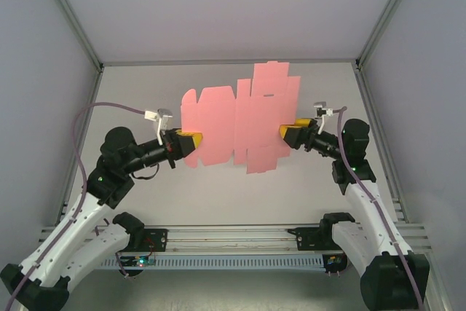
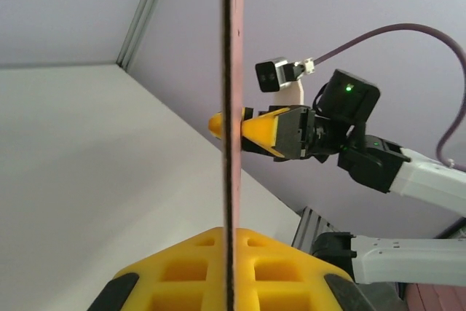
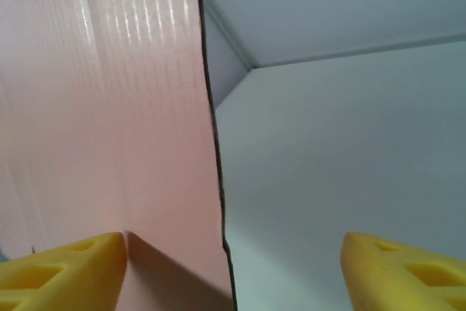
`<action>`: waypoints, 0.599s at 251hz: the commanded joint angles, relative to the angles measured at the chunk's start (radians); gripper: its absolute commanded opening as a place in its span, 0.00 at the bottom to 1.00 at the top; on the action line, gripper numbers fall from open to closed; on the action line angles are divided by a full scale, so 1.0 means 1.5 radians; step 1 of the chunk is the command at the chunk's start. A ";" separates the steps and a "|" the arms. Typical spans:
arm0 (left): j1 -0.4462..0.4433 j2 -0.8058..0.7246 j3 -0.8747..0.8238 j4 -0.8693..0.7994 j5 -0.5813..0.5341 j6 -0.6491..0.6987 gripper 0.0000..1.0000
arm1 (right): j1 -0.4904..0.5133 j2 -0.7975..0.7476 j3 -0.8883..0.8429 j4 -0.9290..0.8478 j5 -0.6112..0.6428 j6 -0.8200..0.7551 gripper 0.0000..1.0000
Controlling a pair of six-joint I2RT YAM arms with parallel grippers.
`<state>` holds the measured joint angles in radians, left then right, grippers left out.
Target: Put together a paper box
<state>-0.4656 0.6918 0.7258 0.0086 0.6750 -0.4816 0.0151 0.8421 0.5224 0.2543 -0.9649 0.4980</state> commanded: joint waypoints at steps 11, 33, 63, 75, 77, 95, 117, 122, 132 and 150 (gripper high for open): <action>-0.008 -0.006 -0.018 0.031 -0.016 -0.002 0.00 | 0.005 -0.001 0.007 0.180 -0.114 0.098 0.66; -0.008 0.004 -0.022 0.035 -0.022 -0.005 0.00 | 0.015 0.001 0.020 0.145 -0.098 0.091 0.50; -0.008 0.007 -0.021 0.019 -0.048 0.007 0.00 | 0.016 0.011 0.050 0.053 -0.056 0.053 0.36; -0.008 0.004 -0.023 0.011 -0.059 0.010 0.00 | 0.016 0.013 0.065 0.008 -0.030 0.021 0.33; -0.008 0.004 -0.024 0.010 -0.060 0.012 0.00 | 0.016 0.013 0.067 0.001 -0.025 0.017 0.32; -0.008 0.000 -0.029 0.001 -0.070 0.017 0.00 | 0.016 0.017 0.085 -0.052 0.022 -0.023 0.26; -0.008 0.001 -0.034 -0.009 -0.083 0.018 0.00 | 0.020 0.027 0.105 -0.099 0.063 -0.062 0.12; -0.008 0.001 -0.035 -0.011 -0.089 0.017 0.00 | 0.022 0.029 0.111 -0.110 0.072 -0.072 0.09; -0.008 0.004 -0.036 -0.015 -0.095 0.014 0.00 | 0.031 0.033 0.122 -0.132 0.085 -0.094 0.05; -0.008 0.011 -0.041 -0.009 -0.102 0.001 0.00 | 0.062 0.036 0.143 -0.181 0.143 -0.145 0.00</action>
<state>-0.4648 0.7010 0.6807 0.0093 0.5320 -0.4805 0.0620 0.8856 0.6716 0.1207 -0.9241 0.4286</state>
